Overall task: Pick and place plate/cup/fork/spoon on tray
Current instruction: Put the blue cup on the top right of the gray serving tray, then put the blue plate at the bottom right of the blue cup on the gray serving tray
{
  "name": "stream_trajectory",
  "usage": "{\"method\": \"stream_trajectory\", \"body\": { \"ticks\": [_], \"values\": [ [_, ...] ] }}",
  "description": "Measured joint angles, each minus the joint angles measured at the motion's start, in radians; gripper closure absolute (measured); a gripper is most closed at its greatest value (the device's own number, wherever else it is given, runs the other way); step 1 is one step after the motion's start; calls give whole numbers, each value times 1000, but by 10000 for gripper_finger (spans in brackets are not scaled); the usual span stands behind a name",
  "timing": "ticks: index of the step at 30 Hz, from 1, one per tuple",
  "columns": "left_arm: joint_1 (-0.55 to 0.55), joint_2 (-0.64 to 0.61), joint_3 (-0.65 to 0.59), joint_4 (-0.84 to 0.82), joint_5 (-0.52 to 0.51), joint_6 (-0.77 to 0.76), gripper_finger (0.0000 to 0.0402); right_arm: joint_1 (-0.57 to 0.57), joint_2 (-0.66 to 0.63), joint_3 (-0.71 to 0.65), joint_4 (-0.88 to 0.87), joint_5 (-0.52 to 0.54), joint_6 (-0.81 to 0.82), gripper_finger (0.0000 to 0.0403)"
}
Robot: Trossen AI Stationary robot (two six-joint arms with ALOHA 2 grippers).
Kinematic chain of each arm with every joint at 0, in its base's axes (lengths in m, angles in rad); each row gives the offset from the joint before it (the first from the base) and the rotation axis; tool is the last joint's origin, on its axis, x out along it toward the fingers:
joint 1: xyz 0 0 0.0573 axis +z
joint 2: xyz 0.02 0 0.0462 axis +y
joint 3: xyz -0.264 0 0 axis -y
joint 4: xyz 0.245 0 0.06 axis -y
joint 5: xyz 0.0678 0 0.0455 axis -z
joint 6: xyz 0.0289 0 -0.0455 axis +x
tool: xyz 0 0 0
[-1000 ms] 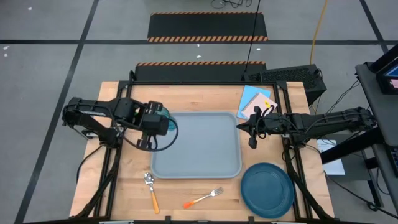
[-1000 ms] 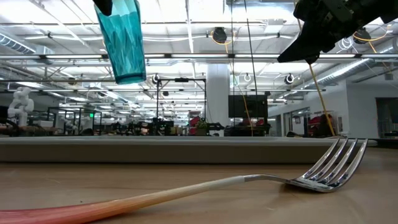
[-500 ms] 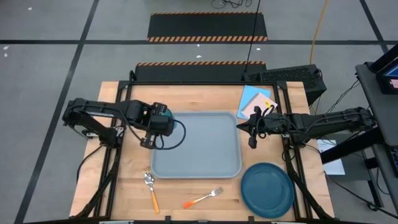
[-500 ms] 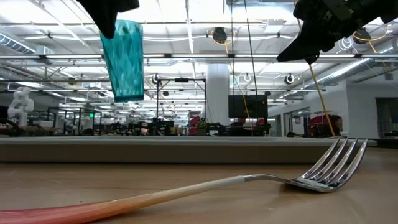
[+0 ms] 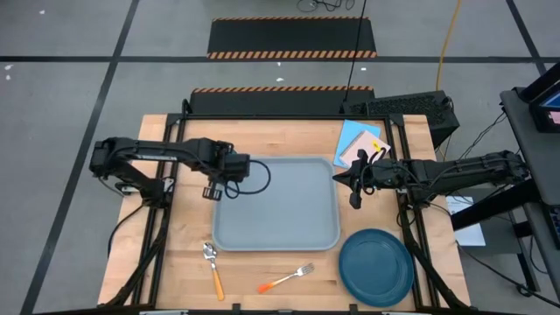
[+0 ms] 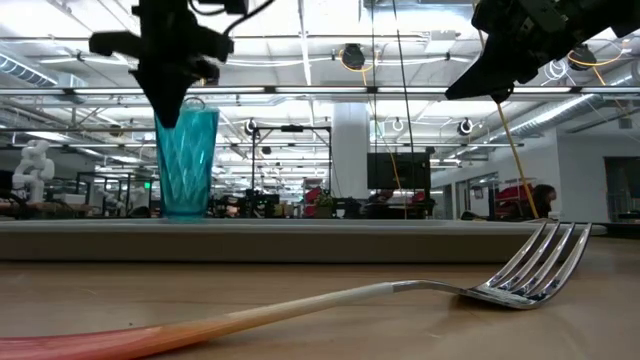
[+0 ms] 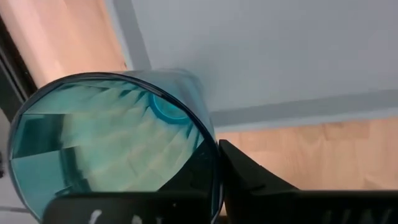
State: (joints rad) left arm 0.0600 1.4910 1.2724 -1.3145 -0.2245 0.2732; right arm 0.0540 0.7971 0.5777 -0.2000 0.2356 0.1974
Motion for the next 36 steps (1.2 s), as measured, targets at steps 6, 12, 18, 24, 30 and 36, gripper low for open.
{"method": "stream_trajectory", "body": {
  "ticks": [6, 12, 18, 24, 30, 36],
  "values": [
    [34, 0, -42, 38, 39, 8, 382, 0, 0, 0, 0, 0, 4, 403],
    [54, 0, -43, 86, 42, 5, 366, 0, 0, 0, 0, 0, 4, 403],
    [69, 0, -43, 113, 43, -13, 363, 0, 0, 0, 0, 0, 18, 403],
    [70, 0, -43, 110, 45, -40, 348, 0, 0, 0, -2, 0, 19, 403],
    [70, 0, -43, 104, 44, -66, 302, 0, 0, 0, -2, 0, 19, 403],
    [66, 0, -17, 50, 24, -110, 261, 0, 0, 0, -2, 0, 19, 403]
  ]
}}
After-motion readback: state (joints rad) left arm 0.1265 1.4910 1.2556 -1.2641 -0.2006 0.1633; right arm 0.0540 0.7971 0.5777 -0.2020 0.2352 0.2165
